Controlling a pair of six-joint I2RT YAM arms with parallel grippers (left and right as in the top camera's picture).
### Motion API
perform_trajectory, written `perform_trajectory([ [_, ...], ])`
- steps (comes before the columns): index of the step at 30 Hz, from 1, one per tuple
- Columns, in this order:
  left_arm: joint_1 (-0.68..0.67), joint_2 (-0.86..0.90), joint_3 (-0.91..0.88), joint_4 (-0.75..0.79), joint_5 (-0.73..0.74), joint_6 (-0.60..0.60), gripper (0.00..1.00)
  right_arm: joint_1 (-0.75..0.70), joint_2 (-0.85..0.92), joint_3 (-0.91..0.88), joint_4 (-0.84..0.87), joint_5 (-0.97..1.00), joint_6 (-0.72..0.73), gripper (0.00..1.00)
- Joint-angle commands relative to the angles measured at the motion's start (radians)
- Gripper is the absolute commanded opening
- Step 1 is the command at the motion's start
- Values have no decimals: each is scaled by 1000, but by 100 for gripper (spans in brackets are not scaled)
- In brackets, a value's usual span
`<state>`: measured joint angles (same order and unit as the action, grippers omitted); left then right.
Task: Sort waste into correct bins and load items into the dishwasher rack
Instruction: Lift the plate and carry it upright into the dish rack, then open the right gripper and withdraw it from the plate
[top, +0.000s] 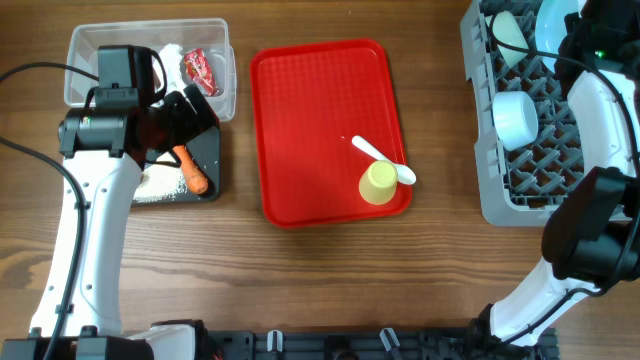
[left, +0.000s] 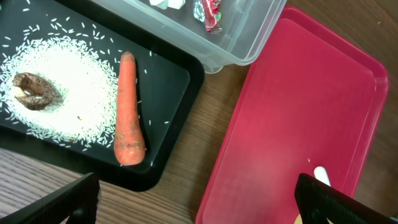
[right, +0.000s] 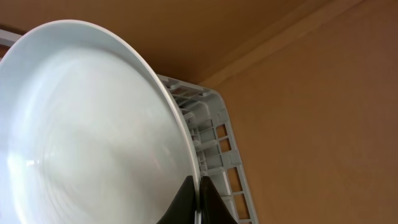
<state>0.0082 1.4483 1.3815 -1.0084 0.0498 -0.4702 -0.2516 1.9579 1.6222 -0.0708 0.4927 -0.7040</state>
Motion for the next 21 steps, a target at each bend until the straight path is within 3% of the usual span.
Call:
perform_trajectory([
  [1,-5,5,12,2,-18,-9,100,5,15,3,4,3,32,4],
  [6,-5,5,12,2,-18,-9,100,5,15,3,60,75,29,4],
  [21,-5,5,12,2,-18,-9,100,5,92,3,74,50,30,4],
])
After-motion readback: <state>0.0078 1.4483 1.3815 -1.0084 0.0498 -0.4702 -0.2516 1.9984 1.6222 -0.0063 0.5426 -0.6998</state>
